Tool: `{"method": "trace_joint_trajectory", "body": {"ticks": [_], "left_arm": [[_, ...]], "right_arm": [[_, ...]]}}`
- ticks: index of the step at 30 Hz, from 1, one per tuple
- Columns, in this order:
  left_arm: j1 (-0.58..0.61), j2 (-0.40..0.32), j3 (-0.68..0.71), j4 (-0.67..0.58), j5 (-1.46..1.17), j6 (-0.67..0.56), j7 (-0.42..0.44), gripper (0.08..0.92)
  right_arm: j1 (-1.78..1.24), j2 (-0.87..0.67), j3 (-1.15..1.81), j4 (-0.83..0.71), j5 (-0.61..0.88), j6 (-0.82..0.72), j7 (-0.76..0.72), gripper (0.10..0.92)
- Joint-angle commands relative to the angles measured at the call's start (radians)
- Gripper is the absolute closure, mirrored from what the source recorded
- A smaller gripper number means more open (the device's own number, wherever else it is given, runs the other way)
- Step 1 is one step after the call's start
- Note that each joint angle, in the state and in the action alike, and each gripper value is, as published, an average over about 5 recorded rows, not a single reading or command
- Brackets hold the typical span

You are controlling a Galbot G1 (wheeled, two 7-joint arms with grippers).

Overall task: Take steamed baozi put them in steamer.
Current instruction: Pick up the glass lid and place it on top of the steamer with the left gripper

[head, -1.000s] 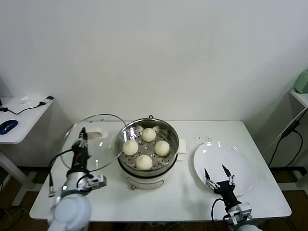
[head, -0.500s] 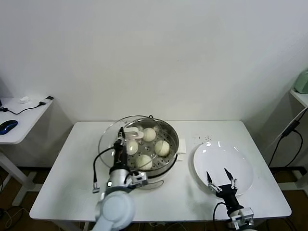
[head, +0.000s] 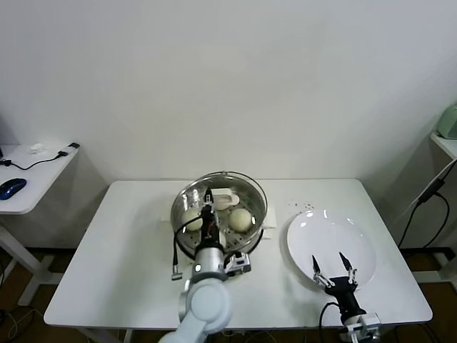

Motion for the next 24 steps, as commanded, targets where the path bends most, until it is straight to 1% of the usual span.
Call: {"method": "trace_joint_trajectory", "body": {"ticks": [1, 9, 13, 24], "left_arm": [[-0.027, -0.038, 0.037, 0.073, 0.041, 0.011, -0.012, 0.861], [-0.035, -0.021, 0.012, 0.106, 0.043, 0.004, -0.025, 0.861], [-0.024, -0.01, -0.002, 0.103, 0.046, 0.001, -0.024, 0.861], [-0.002, -0.007, -0.011, 0.102, 0.037, -0.004, -0.032, 0.861]], "right_arm": [[0.001, 0.005, 0.004, -0.004, 0.001, 0.023, 0.015, 0.203], [0.006, 0.011, 0.012, -0.002, -0.003, 0.033, 0.037, 0.203], [0.009, 0.012, 0.013, -0.001, -0.005, 0.033, 0.038, 0.203], [0.009, 0.019, 0.014, 0.002, -0.019, 0.041, 0.038, 0.203]]}}
